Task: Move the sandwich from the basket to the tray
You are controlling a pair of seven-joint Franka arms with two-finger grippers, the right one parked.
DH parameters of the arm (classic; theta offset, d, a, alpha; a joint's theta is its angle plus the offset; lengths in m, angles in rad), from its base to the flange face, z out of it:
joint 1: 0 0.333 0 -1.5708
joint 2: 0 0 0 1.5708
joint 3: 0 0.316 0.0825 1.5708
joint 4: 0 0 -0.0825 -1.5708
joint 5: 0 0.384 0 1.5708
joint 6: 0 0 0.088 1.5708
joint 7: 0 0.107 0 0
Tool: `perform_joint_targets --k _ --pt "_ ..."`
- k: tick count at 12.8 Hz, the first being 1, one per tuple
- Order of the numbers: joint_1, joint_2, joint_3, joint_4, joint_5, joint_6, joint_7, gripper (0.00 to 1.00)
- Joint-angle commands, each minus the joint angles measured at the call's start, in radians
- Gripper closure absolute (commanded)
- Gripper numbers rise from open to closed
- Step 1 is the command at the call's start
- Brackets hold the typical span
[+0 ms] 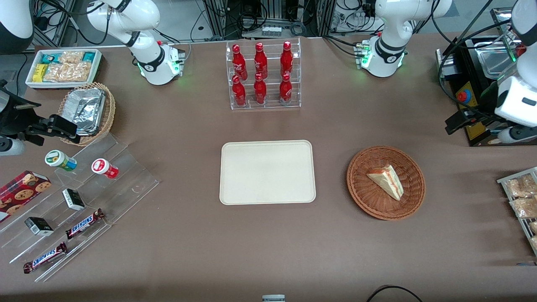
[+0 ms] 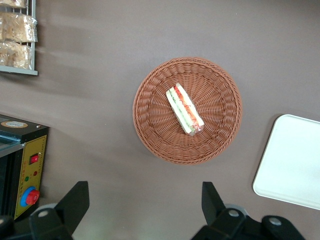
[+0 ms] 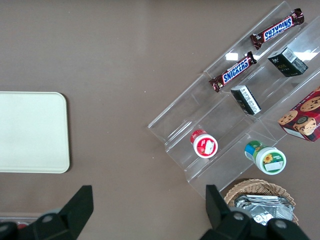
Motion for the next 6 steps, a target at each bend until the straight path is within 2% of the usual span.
perform_joint_targets --k 1,6 --pt "0.000 0.008 0.007 0.031 -0.020 -0.039 0.002 0.01" --pt "-0.003 0.068 0.005 0.054 -0.006 -0.038 0.003 0.01"
